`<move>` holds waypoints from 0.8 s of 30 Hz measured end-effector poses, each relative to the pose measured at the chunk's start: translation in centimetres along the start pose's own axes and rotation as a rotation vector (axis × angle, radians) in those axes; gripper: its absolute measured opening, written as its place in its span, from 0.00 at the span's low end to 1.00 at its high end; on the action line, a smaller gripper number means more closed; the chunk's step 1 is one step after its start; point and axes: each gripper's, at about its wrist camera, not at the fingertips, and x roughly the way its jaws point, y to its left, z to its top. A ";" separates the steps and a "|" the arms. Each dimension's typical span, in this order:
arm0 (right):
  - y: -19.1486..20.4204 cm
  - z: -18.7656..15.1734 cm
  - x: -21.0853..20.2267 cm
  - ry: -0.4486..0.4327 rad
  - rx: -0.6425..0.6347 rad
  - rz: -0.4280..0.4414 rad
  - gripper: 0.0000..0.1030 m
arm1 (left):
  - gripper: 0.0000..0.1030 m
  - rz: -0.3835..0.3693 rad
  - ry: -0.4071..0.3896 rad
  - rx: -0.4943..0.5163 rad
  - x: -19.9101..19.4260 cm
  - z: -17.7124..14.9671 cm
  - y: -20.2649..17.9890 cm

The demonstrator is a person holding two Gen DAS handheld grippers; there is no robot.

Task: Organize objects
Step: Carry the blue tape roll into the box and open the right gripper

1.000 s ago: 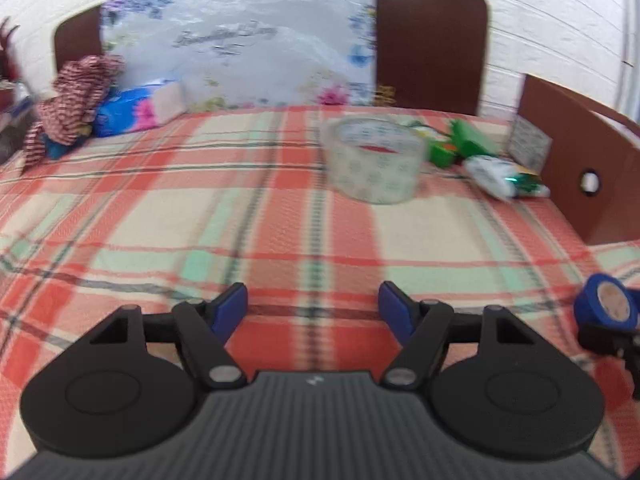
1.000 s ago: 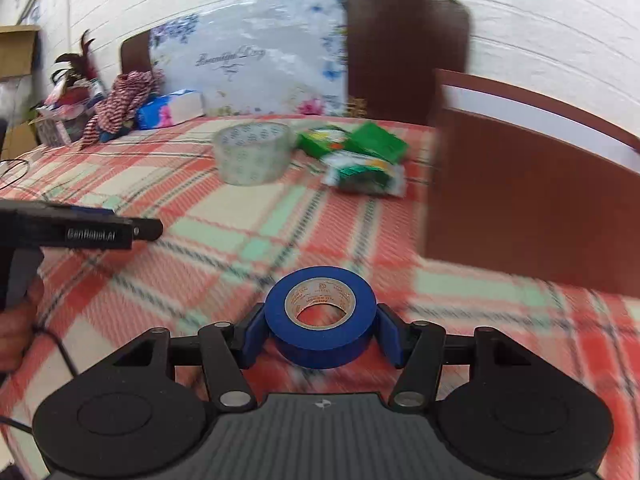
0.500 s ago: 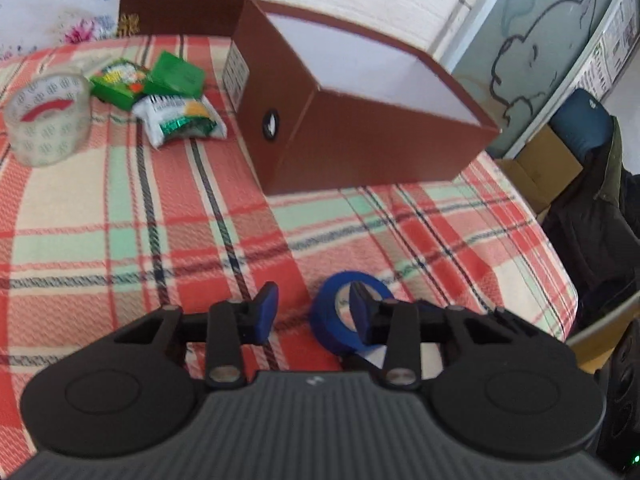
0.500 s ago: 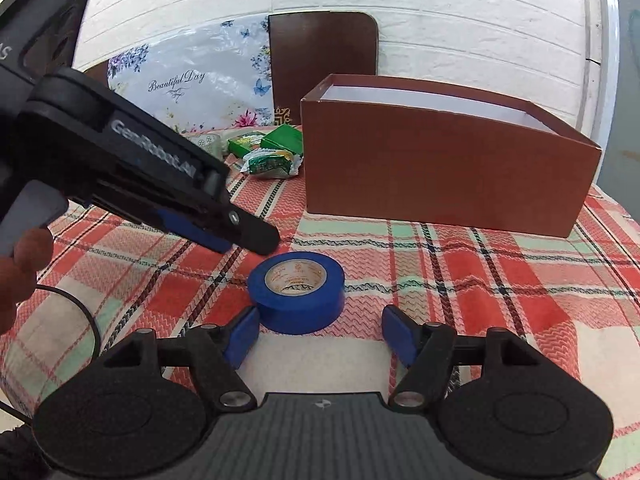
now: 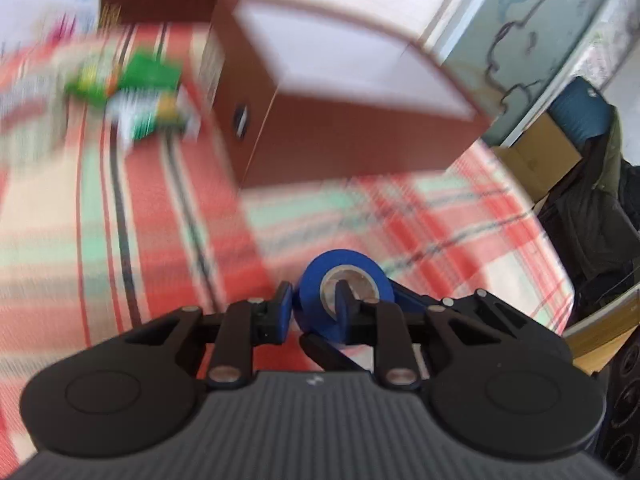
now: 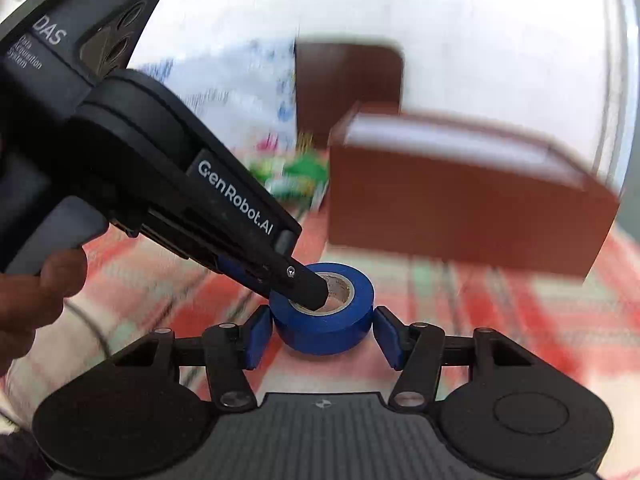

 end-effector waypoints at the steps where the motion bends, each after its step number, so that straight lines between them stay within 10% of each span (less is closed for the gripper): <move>1: -0.2 0.9 -0.2 -0.041 -0.012 -0.019 0.54 | 0.24 0.005 -0.037 0.025 -0.6 1.1 -0.6; 7: -2.8 7.3 1.9 -0.237 -0.014 -0.104 0.54 | 0.24 0.034 -0.223 0.108 -1.6 9.0 -2.8; 12: -5.4 9.0 6.1 -0.215 0.011 -0.137 0.54 | 0.24 0.048 -0.192 0.092 2.7 13.2 -3.0; 24: -7.8 7.5 7.5 -0.172 0.127 -0.152 0.55 | 0.34 0.176 -0.172 0.134 6.7 12.6 -4.3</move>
